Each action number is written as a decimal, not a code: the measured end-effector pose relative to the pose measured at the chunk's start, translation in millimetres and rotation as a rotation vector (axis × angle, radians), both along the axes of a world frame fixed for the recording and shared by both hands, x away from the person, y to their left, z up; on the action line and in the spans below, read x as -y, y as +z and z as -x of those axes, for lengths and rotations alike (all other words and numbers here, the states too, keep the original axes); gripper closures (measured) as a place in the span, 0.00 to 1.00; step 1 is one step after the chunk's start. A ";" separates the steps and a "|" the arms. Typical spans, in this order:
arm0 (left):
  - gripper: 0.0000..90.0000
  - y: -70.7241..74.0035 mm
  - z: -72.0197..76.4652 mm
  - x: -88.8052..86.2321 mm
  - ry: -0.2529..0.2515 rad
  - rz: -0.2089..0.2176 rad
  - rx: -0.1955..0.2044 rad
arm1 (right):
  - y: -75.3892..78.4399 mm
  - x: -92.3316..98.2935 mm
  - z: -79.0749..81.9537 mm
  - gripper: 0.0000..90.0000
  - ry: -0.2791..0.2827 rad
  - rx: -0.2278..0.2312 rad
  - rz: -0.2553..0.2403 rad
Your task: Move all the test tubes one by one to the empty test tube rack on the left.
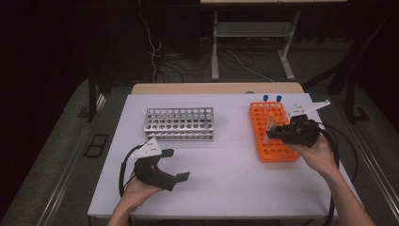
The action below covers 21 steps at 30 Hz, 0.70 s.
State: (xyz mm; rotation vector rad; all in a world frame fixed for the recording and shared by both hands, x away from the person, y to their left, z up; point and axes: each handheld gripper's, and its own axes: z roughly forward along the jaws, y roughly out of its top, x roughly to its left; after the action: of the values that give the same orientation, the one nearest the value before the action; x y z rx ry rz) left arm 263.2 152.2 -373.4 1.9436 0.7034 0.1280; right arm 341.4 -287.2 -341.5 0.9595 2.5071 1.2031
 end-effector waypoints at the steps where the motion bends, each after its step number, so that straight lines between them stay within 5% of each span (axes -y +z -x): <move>1: 0.00 1.6 -1.3 0.6 0.000 0.000 0.000 | 0.2 -3.4 0.4 0.82 0.008 0.001 0.009; 21: 0.00 37.6 -26.5 21.9 -0.068 -0.060 0.007 | 14.0 -53.0 7.2 0.82 0.140 0.000 0.017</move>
State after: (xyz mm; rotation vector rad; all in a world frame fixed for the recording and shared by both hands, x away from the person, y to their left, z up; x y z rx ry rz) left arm 289.7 130.3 -335.8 2.0216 0.6340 0.1151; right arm 334.2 -234.3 -327.5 0.7912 2.6177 1.2174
